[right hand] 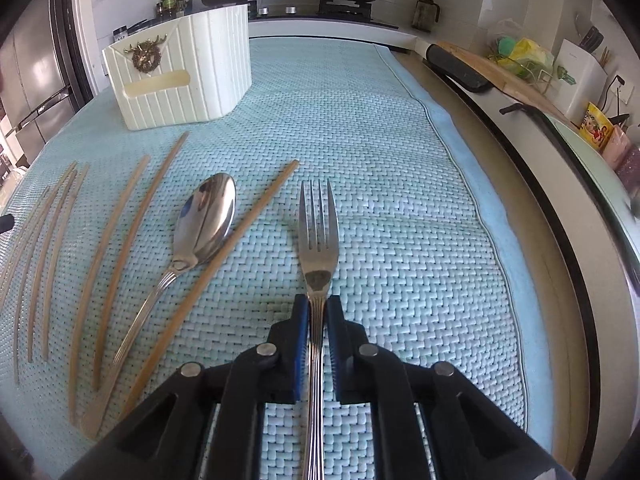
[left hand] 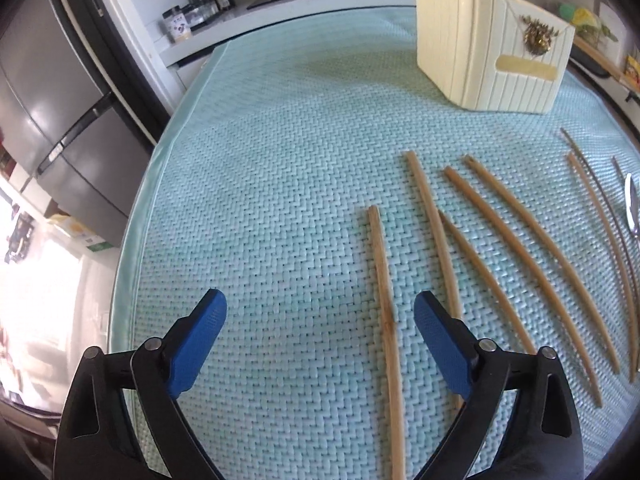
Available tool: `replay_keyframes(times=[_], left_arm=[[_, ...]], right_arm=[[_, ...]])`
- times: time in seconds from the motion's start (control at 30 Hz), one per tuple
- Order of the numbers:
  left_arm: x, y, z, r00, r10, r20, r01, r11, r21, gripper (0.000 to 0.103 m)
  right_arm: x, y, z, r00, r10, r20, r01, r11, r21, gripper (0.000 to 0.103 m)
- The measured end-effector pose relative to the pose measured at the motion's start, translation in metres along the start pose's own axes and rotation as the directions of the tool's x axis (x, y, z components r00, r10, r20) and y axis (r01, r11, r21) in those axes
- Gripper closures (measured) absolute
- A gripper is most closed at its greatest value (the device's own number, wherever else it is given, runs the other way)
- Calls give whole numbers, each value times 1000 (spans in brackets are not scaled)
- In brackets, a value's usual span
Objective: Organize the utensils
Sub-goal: 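Lower the left tool onto a wooden chopstick and close on it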
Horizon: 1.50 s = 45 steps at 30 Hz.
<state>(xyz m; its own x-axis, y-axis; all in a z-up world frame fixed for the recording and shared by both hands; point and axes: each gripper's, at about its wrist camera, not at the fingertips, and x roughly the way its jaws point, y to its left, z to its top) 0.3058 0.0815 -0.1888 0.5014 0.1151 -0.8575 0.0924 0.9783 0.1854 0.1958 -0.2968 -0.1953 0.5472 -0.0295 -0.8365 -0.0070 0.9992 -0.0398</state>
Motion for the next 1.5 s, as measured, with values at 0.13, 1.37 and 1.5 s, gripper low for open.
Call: replay_keyframes(times=[0.13,1.37,1.5], left_arm=[[6,1,1,997,-78,-30,77,996,-38,21],[-88,-3,-2,934,-309,179,321,946,-43,99],[-82,-1,-5,933,-319,165,332,941,-58,99]], right_arm=[[0,-10,-1,999,31,-14,-31,1000,6,93],[-7,-41,41,983,181,33,-181,983,23,69],[7,-21,42,981,193,3,-192,979,-65,58]])
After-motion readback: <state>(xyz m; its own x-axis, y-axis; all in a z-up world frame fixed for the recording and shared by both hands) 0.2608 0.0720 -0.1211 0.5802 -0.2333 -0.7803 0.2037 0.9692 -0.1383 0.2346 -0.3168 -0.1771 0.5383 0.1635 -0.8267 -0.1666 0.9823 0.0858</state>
